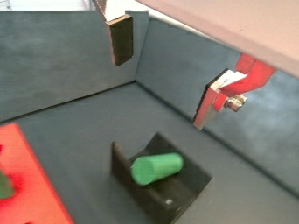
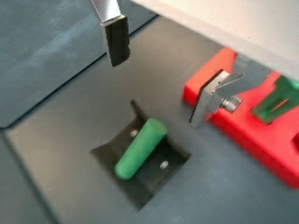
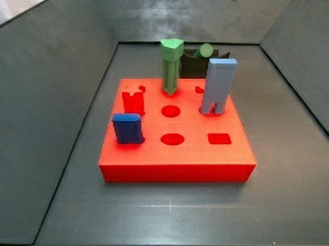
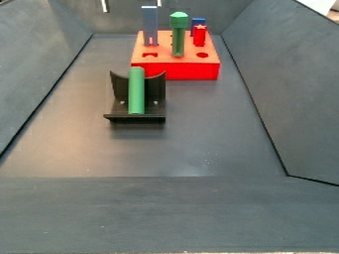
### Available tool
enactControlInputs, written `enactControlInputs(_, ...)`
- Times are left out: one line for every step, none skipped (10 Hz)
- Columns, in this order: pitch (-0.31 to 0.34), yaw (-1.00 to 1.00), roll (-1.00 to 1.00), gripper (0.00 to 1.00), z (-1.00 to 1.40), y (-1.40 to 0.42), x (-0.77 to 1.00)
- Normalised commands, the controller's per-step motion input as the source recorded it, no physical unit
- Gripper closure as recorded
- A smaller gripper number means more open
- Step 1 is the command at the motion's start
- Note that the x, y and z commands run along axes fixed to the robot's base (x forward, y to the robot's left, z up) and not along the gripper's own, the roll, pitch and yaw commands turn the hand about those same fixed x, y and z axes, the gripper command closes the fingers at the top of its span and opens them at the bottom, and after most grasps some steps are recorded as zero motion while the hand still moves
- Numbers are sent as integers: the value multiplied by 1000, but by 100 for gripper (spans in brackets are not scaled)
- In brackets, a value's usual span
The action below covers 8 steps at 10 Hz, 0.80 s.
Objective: Pick up the round object. Move up. Place the round object on the fixture. Regrasp the round object. Move to above the board. Insert the round object.
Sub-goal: Regrasp the round object.
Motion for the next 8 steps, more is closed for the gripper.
enactControlInputs(8, 19, 1000, 0, 3, -21, 7)
enactControlInputs(19, 21, 1000, 0, -6, -22, 22)
enactControlInputs(24, 24, 1000, 0, -3, -25, 31)
enactControlInputs(42, 30, 1000, 0, -3, -28, 44)
enactControlInputs(59, 36, 1000, 0, -10, -29, 58)
enactControlInputs(82, 45, 1000, 0, -12, -31, 71)
enactControlInputs(110, 60, 1000, 0, -8, -34, 81)
enactControlInputs(153, 100, 962, 0, -13, -39, 88)
